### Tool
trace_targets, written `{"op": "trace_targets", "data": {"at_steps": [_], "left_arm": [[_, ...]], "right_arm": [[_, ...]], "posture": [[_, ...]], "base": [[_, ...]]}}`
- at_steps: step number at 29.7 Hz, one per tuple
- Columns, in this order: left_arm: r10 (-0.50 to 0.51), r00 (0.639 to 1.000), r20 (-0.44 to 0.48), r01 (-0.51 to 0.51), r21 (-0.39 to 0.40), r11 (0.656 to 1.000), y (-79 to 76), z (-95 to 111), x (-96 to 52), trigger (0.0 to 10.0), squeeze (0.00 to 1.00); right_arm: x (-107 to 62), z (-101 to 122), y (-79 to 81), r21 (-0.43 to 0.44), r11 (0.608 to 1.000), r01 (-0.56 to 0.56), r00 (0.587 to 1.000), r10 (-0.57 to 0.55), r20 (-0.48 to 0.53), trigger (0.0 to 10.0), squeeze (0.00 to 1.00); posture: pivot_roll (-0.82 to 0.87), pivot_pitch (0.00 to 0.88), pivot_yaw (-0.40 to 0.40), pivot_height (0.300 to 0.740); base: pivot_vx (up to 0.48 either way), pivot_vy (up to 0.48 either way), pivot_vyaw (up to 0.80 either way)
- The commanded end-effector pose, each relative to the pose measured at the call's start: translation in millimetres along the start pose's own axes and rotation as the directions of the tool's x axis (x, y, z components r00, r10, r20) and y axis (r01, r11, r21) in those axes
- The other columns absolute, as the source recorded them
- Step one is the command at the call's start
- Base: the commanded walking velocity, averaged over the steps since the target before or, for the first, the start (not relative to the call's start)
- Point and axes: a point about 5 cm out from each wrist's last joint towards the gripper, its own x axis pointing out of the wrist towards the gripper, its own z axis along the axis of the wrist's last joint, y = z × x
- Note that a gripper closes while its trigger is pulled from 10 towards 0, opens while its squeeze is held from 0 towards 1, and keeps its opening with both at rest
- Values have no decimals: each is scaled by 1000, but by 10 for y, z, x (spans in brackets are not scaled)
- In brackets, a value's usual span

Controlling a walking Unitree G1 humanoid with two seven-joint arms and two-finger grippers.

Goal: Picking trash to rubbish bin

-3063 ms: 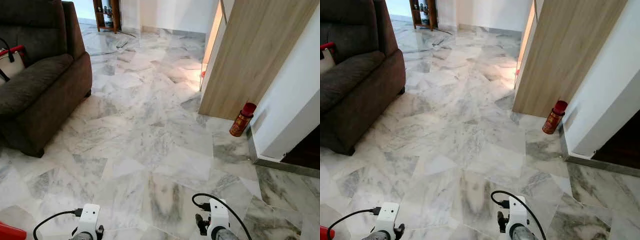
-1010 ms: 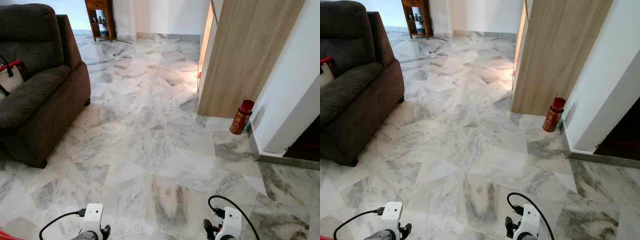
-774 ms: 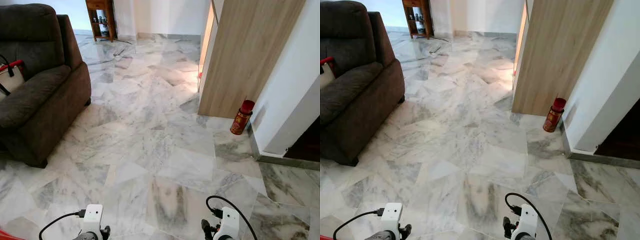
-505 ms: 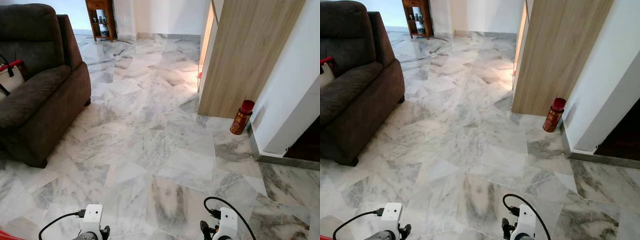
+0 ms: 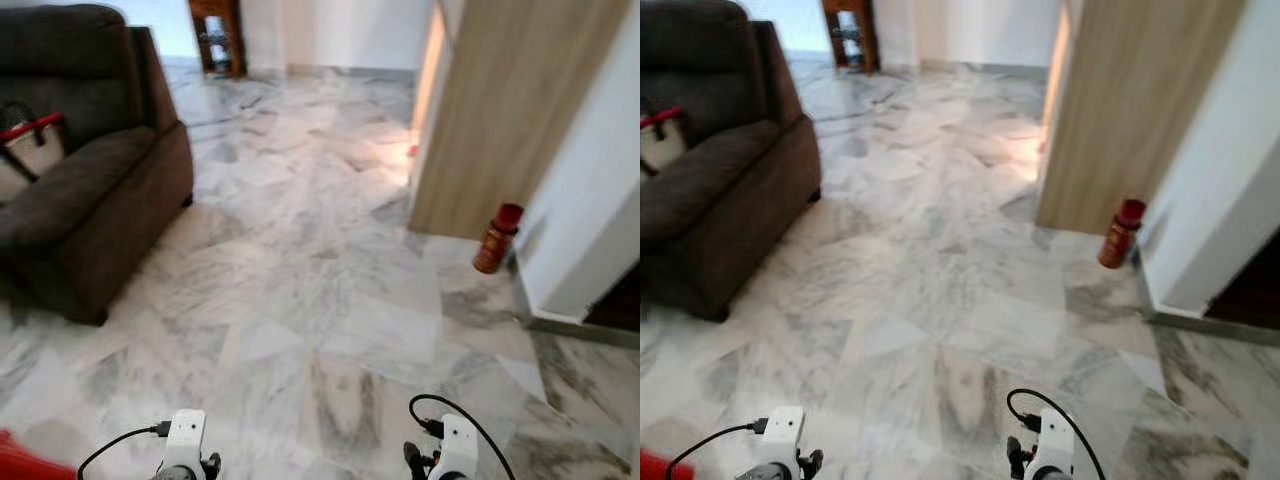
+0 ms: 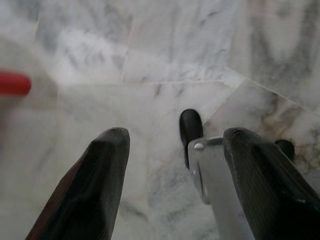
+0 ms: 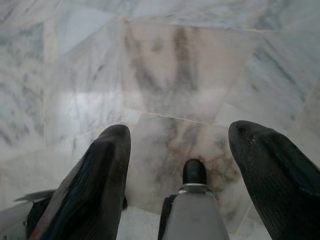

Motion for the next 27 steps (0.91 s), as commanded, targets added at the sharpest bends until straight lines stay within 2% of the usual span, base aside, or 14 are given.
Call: {"op": "trace_targets", "data": {"at_steps": [1,27], "left_arm": [[5,1000,-10,-5,3,1000,17,-27,-4,10000,0],[4,1000,-29,-4,24,1000,38,-86,-15,10000,0]], "right_arm": [[-2,-20,15,-14,1000,0,1000,0,-3,10000,0],[2,-53,89,-17,999,-28,1000,28,-10,10000,0]], "posture": [[-51,0,15,740],[-49,0,26,740]], "base": [[0,0,800],[0,0,800]]}}
